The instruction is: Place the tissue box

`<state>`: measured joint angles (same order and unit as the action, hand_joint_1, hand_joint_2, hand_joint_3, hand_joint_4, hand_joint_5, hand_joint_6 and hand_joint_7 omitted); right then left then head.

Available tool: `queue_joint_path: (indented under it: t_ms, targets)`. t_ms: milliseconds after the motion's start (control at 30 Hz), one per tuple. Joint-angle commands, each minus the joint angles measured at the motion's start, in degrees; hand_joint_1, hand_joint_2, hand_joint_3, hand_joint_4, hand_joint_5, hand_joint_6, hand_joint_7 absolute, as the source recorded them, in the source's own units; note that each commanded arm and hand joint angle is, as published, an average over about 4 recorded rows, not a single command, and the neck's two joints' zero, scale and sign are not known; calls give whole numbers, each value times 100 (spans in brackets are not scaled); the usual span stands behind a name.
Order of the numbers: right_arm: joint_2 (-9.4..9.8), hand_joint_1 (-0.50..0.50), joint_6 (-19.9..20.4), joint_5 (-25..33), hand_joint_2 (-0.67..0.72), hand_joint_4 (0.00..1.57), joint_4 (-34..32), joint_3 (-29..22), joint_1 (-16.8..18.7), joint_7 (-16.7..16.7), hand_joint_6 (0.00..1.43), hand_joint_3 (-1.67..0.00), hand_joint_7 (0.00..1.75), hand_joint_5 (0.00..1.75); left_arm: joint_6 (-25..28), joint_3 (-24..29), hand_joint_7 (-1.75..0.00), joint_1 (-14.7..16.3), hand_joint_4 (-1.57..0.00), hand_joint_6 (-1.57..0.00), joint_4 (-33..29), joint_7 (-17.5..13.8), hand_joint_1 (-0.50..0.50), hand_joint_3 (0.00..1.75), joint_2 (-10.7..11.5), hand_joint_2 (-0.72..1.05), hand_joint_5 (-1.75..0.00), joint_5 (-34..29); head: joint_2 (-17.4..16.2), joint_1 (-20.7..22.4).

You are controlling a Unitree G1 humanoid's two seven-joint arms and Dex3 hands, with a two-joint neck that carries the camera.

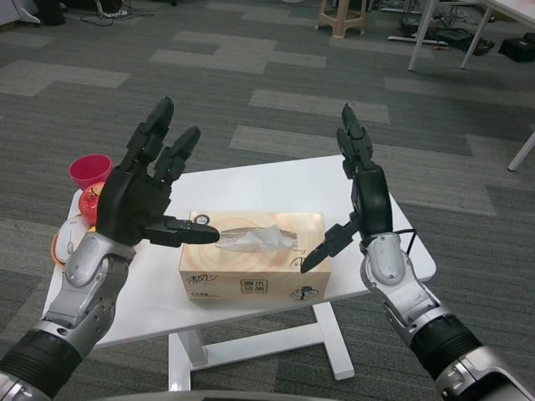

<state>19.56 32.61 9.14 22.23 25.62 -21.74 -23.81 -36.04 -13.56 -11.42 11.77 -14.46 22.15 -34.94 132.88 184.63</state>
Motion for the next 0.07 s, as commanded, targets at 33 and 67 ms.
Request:
queue_joint_path:
  t_ms: [33, 67]
  targets:
    - [50, -29, 4, 24, 47, 3, -41, 4, 47, -27, 0, -8, 0, 0, 44, -33, 0, -89, 0, 0, -37, -7, 50, 0, 79, 34, -41, 27, 14, 3]
    - [48, -29, 5, 23, 47, 3, -40, 4, 47, -27, 0, -8, 0, 0, 44, -33, 0, -89, 0, 0, -35, -8, 50, 0, 79, 34, -41, 29, 13, 2]
